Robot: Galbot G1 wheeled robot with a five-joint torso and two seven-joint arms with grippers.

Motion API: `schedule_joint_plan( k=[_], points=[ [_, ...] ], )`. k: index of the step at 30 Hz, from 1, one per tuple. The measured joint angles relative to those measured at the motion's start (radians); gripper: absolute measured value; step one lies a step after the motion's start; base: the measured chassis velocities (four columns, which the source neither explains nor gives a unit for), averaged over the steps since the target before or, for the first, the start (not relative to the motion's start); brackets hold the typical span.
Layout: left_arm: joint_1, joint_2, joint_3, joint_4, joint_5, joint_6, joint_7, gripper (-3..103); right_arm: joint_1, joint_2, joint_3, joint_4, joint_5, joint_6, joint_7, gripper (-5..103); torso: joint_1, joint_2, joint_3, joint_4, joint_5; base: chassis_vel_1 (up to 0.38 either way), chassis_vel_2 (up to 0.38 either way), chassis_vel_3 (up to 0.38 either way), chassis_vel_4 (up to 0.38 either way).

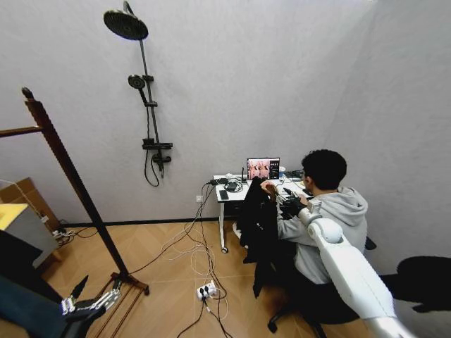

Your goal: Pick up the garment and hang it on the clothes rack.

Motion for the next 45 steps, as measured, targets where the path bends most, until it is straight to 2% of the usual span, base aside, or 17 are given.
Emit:
schedule_joint_plan(
  k=[1, 2, 5, 6, 8, 11, 18, 24, 33, 45],
  points=[
    [0.0, 0.0, 0.0, 0.0, 0.0, 0.0, 0.0, 100, 0.005, 0.001, -0.002, -0.006, -0.001, -0.003, -0.006, 40, 0.0, 0.0, 0.0, 0.0, 0.0, 0.0, 0.0, 0.0, 0.0],
    [0.0, 0.0, 0.0, 0.0, 0.0, 0.0, 0.0, 100, 0.005, 0.001, -0.002, -0.006, -0.001, -0.003, -0.006, 40, 0.0, 0.0, 0.0, 0.0, 0.0, 0.0, 0.0, 0.0, 0.0],
    [0.0, 0.0, 0.0, 0.0, 0.0, 0.0, 0.0, 100, 0.021, 0.006, -0.01, -0.036, 0.012, -0.007, -0.012, 24, 0.0, 0.0, 0.0, 0.0001, 0.0, 0.0, 0.0, 0.0, 0.0],
    [0.0, 0.0, 0.0, 0.0, 0.0, 0.0, 0.0, 100, 0.021, 0.006, -0.01, -0.036, 0.012, -0.007, -0.012, 24, 0.0, 0.0, 0.0, 0.0001, 0.0, 0.0, 0.0, 0.0, 0.0],
    [0.0, 0.0, 0.0, 0.0, 0.0, 0.0, 0.0, 100, 0.034, 0.007, -0.012, -0.063, 0.012, 0.002, -0.032, 14, 0.0, 0.0, 0.0, 0.0003, 0.0, 0.0, 0.0, 0.0, 0.0],
    [0.0, 0.0, 0.0, 0.0, 0.0, 0.0, 0.0, 100, 0.043, 0.007, -0.013, -0.078, 0.012, 0.007, -0.038, 8, 0.0, 0.0, 0.0, 0.0, -0.0001, 0.0, 0.0, 0.0, 0.0],
    [0.0, 0.0, 0.0, 0.0, 0.0, 0.0, 0.0, 100, 0.041, 0.003, -0.012, -0.078, 0.011, 0.017, -0.045, 8, 0.0, 0.0, 0.0, 0.0, 0.0001, 0.0, 0.0, 0.0, 0.0],
    [0.0, 0.0, 0.0, 0.0, 0.0, 0.0, 0.0, 100, 0.002, -0.002, -0.001, -0.002, 0.029, 0.011, -0.021, 8, 0.0, 0.0, 0.0, -0.0001, 0.0001, 0.0, 0.0, 0.0, 0.0],
    [0.0, 0.0, 0.0, 0.0, 0.0, 0.0, 0.0, 100, -0.106, -0.012, 0.02, 0.255, 0.091, -0.047, 0.018, 8, 0.0, 0.0, 0.0, -0.0001, -0.0002, 0.0, 0.0, 0.0, 0.0],
    [0.0, 0.0, 0.0, 0.0, 0.0, 0.0, 0.0, 100, -0.096, -0.012, -0.03, 0.423, 0.144, -0.114, 0.05, 8, 0.0, 0.0, 0.0, 0.0002, -0.0002, 0.0, 0.0, 0.0, 0.0]
  ],
)
